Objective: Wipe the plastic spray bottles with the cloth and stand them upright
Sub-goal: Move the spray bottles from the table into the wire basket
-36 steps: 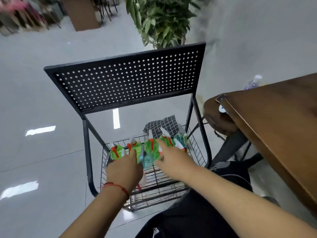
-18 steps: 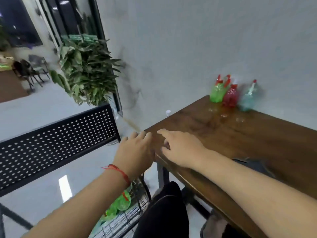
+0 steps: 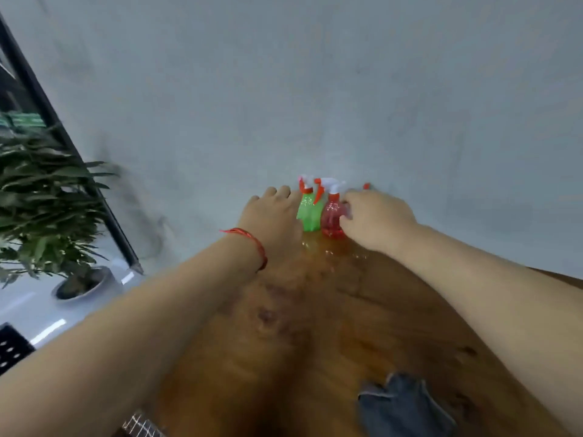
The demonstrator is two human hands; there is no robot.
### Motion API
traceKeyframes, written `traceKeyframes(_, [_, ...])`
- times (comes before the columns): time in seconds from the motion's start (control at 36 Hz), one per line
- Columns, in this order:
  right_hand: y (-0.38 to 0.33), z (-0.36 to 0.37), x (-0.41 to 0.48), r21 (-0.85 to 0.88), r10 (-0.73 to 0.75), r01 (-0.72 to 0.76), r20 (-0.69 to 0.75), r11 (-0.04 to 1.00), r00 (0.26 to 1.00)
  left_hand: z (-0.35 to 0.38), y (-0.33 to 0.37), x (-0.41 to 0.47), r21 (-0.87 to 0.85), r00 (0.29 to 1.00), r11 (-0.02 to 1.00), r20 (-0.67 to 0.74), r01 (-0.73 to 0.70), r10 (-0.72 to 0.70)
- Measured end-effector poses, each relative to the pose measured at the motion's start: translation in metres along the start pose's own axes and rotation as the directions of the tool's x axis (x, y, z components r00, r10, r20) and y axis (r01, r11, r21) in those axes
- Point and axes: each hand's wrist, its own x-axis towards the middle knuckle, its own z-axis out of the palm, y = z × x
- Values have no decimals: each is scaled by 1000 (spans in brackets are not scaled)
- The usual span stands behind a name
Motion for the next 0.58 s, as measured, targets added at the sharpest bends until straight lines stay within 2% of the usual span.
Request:
traceKeyframes(0.14, [39,14,64,4,106,-106,-22,994,994,40,17,101,75,999,997,52,-5,1])
traceKeyframes(0.28, [63,42,112,44,203,-201,-46,979,978,81,34,165,46,995,999,94,17,-21])
traceKeyframes(0.36, [68,61,127,25,236,-236,-16,972,972,100,46,181,105,981,993,179,56,-75])
traceKeyframes(0.44, [69,76,129,-40,241,-243,-43,969,969,114,52,184,222,982,974,167,49,-88])
traceKeyframes(0.5, [65,80,124,-59,236,-238,-43,970,971,114,52,183,247,985,968,157,34,-75])
traceKeyframes(0.58, [60,78,112,-39,193,-195,-49,980,980,109,51,180,208,968,978,244,-1,-51])
